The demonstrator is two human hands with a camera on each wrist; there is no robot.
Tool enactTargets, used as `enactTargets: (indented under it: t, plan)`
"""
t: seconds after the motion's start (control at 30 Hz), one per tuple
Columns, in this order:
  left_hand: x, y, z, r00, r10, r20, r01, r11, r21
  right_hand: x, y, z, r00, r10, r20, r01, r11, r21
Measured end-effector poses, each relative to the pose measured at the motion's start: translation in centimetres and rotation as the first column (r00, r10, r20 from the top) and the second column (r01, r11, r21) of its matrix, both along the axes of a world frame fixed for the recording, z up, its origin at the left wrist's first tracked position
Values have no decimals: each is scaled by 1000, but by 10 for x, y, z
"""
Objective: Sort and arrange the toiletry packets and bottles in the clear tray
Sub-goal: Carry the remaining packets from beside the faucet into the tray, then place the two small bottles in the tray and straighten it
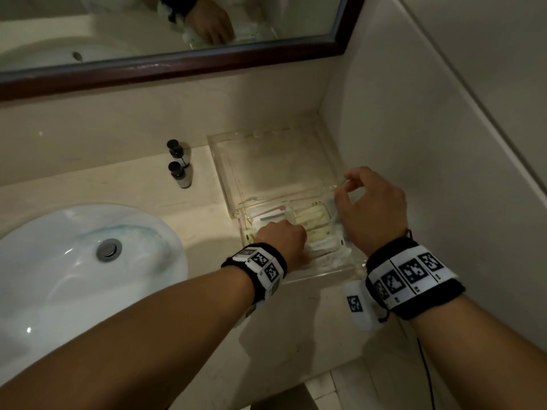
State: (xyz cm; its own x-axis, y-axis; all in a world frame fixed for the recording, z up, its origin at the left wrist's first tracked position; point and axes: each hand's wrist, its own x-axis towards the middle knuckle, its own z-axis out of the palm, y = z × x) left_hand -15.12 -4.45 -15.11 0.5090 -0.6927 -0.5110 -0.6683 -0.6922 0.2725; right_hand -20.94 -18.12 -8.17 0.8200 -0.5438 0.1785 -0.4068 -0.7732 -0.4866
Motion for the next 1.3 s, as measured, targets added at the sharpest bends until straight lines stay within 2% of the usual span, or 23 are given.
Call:
enactTargets:
  t: [0.1,0.2,0.27,0.37,0.47,0.57,0.67,0.8,1.03,1.3]
  plan:
    - [13,12,11,999,41,-2,-41,995,-88,12,7,0,1000,24,17,-24,1000,2]
    - [37,31,26,975,219,29,-208,955,-213,25,17,-1,999,47,27,-47,999,13]
    - [57,48,34,927,371,55,-338,890,-306,33,25,-1,997,63,37,-64,998,21]
    - [91,79,38,833,529,163,-421,796,-435,44,35,-2,995,83,47,-84,996,27]
    - [118,107,33,752,618,227,-486,754,-443,53,43,-2,994,93,49,-94,995,23]
    - [127,122,27,719,650,246,-551,749,-369,62,49,-1,993,102,59,-103,995,17]
    - [129,130,18,715,659,236,-587,748,-309,71,51,-1,993,105,51,-106,994,14]
    - [137,134,5,704,680,205,-608,727,-319,76,50,-4,993,108,46,-108,994,7]
    - [149,138,1,728,664,168,-616,742,-265,80,50,-6,995,93,25,-93,995,19]
    - [144,137,17,724,669,170,-577,722,-383,78,53,-9,988,153,-19,-152,988,29]
